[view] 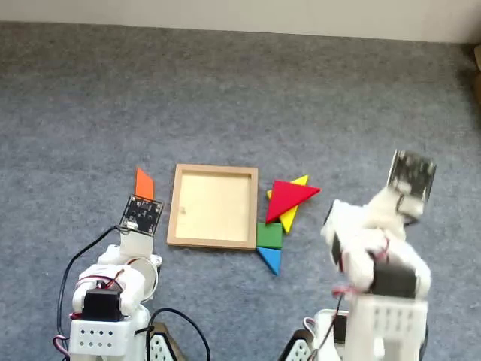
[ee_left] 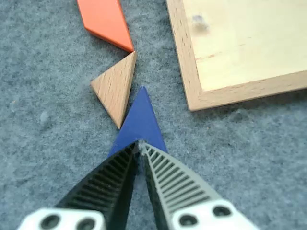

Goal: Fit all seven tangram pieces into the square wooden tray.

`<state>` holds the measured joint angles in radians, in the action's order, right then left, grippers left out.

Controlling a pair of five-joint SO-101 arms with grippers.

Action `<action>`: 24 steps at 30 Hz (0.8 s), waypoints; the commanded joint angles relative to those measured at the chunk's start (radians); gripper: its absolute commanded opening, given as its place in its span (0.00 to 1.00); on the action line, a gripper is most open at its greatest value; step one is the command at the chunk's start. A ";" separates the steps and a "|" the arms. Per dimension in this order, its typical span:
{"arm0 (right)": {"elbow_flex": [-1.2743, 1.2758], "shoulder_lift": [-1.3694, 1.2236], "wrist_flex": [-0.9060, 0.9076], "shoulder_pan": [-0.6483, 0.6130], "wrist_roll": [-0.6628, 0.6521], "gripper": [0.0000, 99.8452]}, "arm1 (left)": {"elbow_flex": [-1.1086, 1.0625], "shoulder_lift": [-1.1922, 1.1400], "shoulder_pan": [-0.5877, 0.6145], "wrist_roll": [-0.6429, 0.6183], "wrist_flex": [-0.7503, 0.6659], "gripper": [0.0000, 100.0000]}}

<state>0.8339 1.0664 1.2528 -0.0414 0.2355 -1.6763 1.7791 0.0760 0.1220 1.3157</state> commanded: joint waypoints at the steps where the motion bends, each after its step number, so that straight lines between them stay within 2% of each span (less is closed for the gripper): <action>1: -0.182 -0.228 0.004 -0.108 0.107 0.08 | -0.019 0.042 -0.012 0.005 0.005 0.01; 5: -0.242 -0.400 -0.005 -0.196 0.278 0.25 | -0.019 0.042 -0.012 0.005 0.005 0.01; 7: -0.248 -0.475 -0.027 -0.236 0.319 0.28 | -0.019 0.042 -0.012 0.005 0.005 0.01; 12: -0.245 -0.627 -0.280 -0.272 0.324 0.28 | -0.019 0.042 -0.012 0.005 0.005 0.01; 15: -0.252 -0.700 -0.344 -0.274 0.348 0.28 | -0.019 0.042 -0.012 0.005 0.005 0.01; 18: -0.317 -0.777 -0.334 -0.275 0.450 0.28 | -0.019 0.042 -0.012 0.005 0.005 0.01; 24: -0.515 -0.977 -0.200 -0.295 0.575 0.29 | -0.019 0.042 -0.012 0.005 0.005 0.01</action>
<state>0.4534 0.1381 0.9981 -0.3145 0.7541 -1.6763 1.7791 0.0760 0.1220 1.3157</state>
